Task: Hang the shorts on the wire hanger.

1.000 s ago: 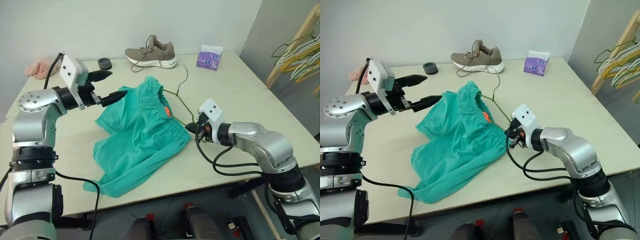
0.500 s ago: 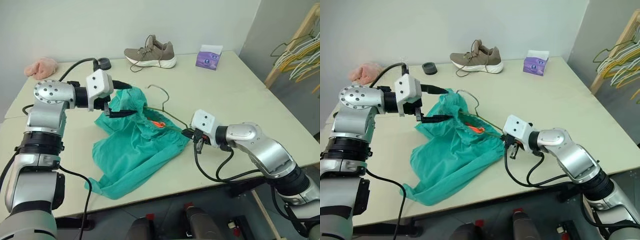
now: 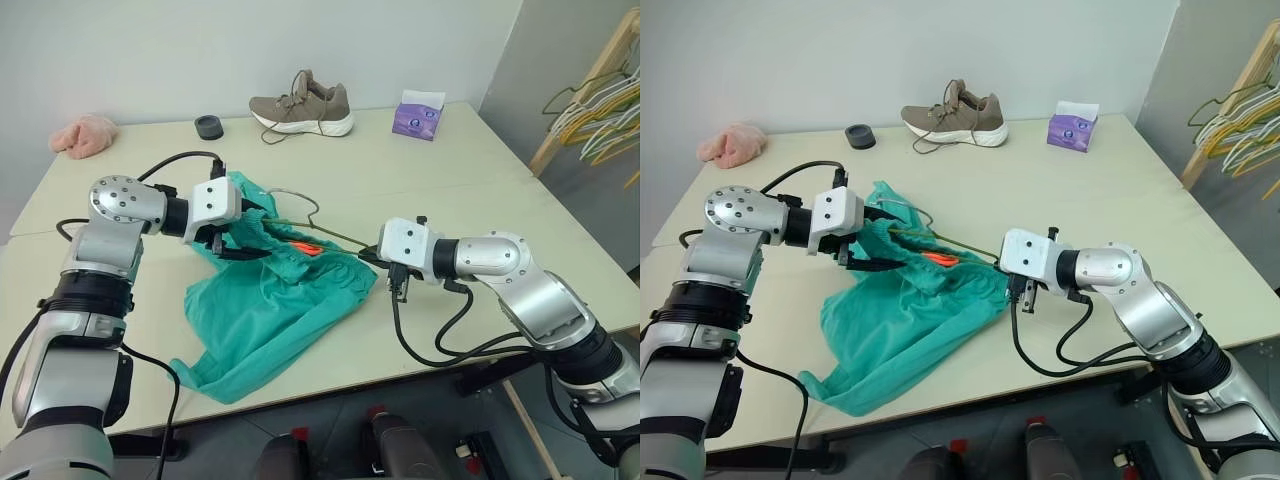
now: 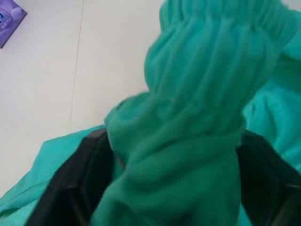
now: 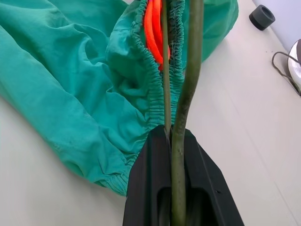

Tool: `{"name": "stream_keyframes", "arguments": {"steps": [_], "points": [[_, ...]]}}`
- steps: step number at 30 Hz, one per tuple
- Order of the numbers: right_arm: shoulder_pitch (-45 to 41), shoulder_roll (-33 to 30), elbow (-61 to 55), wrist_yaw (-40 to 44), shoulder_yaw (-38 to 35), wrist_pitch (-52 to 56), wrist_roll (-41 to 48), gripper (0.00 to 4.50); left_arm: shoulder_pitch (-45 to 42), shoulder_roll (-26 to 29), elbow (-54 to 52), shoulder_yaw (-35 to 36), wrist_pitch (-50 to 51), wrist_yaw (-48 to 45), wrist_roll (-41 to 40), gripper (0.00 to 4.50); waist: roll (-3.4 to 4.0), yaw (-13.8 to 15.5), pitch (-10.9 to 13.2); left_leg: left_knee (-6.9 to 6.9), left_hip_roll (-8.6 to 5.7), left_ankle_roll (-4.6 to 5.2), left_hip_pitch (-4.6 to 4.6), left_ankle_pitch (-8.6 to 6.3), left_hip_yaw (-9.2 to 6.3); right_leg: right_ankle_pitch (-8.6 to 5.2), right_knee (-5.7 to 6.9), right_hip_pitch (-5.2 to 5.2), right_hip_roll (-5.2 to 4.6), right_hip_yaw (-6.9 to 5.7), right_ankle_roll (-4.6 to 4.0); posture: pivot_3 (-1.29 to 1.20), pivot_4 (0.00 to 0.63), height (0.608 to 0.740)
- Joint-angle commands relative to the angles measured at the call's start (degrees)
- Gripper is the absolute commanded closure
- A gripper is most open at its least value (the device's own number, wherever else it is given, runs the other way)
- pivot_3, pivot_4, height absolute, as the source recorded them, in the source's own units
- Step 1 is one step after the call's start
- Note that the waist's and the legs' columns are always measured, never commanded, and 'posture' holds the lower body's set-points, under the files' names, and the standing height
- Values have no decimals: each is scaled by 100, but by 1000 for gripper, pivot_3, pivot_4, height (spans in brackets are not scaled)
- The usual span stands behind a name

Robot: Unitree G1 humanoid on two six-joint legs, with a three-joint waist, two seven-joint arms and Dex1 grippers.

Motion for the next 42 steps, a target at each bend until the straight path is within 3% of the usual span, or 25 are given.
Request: {"name": "stream_keyframes", "arguments": {"steps": [1, 8, 13, 16, 23, 27, 30, 34, 38, 42], "points": [[-88, 62, -238, 108, -119, -356, -54, 4500, 70, -94, -460, 76, 232, -8, -223, 2133, 0, -5, 0, 0, 0, 0, 0, 0, 0, 0, 1, -1, 0, 1, 0, -179, 78, 740], [-64, 177, -126, 173, -90, -637, -272, 4500, 322, -126, -1015, 114, 598, -91, -348, 4171, -1, -24, -2, 0, 2, 0, -4, 0, 1, 0, 6, -10, -2, 4, -1, -176, 82, 740], [-3, 111, 91, 369, -96, -1136, -442, 4500, 429, -89, -1180, 142, 740, -130, -332, 4454, 0, -26, -3, 0, 2, 0, -4, 0, 2, 0, 7, -12, -2, 4, -1, -174, 86, 740], [58, -116, 399, 431, -241, -1672, -599, 3858, 472, -42, -1147, 178, 773, -78, -279, 4500, 0, -23, -3, 0, 1, 0, -4, 0, 2, 0, 7, -12, -2, 4, -1, -172, 87, 740], [434, -1170, 1245, 618, -1026, -2368, -715, 1468, 704, 54, -1162, 322, 862, 257, -250, 4500, 0, 31, -3, 1, -2, 0, -4, 0, 7, 1, 6, -10, -2, 6, -1, -162, 91, 740], [1424, -1277, 1076, 465, -1946, -1298, 15, 48, 892, 66, -1231, 539, 1054, 622, -352, 4500, -3, 35, -6, 1, 1, 0, -2, 0, 7, 1, 9, -10, -8, 8, -1, -166, 97, 740], [2093, -544, 29, 20, -2348, 371, 961, 18, 1013, 27, -1359, 706, 1374, 801, -541, 4500, -4, 19, -8, -1, 8, 0, -1, 0, 2, 1, 13, -9, -5, 5, -1, -174, 102, 740], [2218, 1060, -867, -1303, -2506, 2225, 1547, 18, 1088, -57, -1588, 859, 1824, 973, -812, 4500, -3, -34, -9, 1, 18, -1, 4, 0, 6, 0, 51, -24, 1, 16, -2, -178, 106, 740], [2004, 2540, -1041, -2294, -2571, 3519, 1951, 18, 1110, -46, -1753, 823, 1993, 1047, -907, 4500, -3, -1, -11, 2, 14, -2, 4, 1, 4, -2, 56, -28, 0, 15, -4, -165, 108, 740], [1831, 3221, -847, -2808, -2672, 4233, 2042, 18, 1113, -33, -1834, 799, 2072, 1083, -965, 4500, -6, 55, -12, 3, 1, -3, -1, 2, 4, -2, 53, -31, -10, 13, -4, -154, 108, 740]]}}
